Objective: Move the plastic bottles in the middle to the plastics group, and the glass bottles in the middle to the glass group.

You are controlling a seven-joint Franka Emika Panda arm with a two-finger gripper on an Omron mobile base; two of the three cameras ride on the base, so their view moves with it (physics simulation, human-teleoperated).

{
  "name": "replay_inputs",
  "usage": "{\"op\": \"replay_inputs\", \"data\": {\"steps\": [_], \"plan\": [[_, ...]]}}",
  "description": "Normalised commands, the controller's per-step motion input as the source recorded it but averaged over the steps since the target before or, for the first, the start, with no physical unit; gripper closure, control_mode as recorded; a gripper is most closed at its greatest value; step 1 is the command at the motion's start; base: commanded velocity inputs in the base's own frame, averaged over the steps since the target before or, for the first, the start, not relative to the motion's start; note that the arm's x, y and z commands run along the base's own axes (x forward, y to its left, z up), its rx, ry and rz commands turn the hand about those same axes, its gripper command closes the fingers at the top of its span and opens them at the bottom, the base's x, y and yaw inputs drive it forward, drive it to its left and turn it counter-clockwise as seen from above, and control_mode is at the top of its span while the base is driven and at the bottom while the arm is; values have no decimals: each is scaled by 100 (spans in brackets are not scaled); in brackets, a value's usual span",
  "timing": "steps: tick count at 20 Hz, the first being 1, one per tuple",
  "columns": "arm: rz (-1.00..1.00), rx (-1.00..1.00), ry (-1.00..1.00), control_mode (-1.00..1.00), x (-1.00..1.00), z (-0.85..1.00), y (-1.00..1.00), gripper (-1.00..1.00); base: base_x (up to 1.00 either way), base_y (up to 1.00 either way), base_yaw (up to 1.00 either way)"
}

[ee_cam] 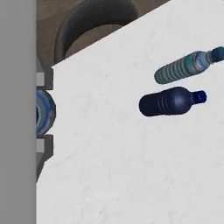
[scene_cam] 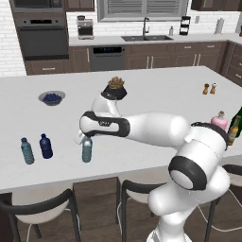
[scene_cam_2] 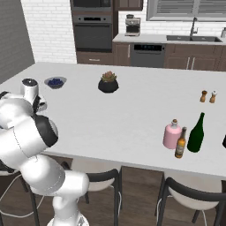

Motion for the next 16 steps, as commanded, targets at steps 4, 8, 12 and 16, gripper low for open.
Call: {"op": "replay_inputs", "data": {"steps": [4,8,12,16], "plan": [[3,0,-1,-100,9,0,99,100,0,0,0],[1,0,-3,-100,29,-5,82,100,0,0,0],[2,0,-5,-100,36,-2,57,100,0,0,0],[0,0,0,-100,22,-9,25,100,0,0,0]]}}
